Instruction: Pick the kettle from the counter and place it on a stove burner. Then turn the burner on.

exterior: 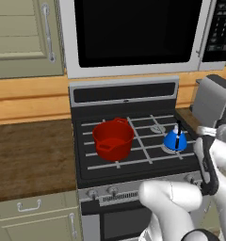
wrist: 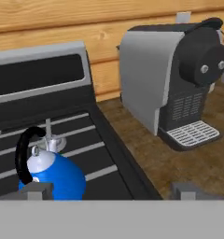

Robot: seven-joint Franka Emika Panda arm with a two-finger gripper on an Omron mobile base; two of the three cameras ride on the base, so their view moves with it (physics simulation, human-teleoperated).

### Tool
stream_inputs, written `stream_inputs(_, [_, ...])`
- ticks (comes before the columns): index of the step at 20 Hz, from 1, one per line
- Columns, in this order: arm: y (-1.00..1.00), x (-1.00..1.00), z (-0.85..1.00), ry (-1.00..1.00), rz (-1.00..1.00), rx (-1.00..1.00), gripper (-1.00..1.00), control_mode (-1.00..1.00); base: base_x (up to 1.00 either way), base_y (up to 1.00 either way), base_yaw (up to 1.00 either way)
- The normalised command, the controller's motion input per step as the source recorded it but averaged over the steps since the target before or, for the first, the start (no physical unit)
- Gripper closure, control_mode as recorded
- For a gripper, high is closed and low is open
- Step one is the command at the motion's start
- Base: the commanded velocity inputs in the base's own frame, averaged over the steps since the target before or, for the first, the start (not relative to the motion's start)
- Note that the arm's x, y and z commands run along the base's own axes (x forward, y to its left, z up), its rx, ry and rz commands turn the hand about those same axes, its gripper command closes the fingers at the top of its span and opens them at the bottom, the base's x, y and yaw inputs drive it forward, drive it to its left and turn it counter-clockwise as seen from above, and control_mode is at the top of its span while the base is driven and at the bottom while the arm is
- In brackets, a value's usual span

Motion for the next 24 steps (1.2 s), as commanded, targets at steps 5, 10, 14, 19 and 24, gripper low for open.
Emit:
stream_inputs(5, [-0.66, -1.00, -1.00, -0.28, 0.11, 0.06, -1.00, -1.00, 0.00, 0.00, 0.00])
stream_inputs(10, [-0.35, -0.73, -0.56, -0.63, 0.09, 0.00, -1.00, -1.00, 0.00, 0.00, 0.00])
stream_inputs(14, [-0.09, 0.00, -0.61, -0.08, 0.04, -0.01, -1.00, -1.00, 0.00, 0.00, 0.00])
stream_inputs(19, [-0.06, 0.00, -0.84, -0.11, 0.12, -0.10, -1.00, -1.00, 0.00, 0.00, 0.00])
stream_inputs(24, [-0.48, 0.02, -0.50, -0.15, 0.11, -0.03, -1.00, -1.00, 0.00, 0.00, 0.00])
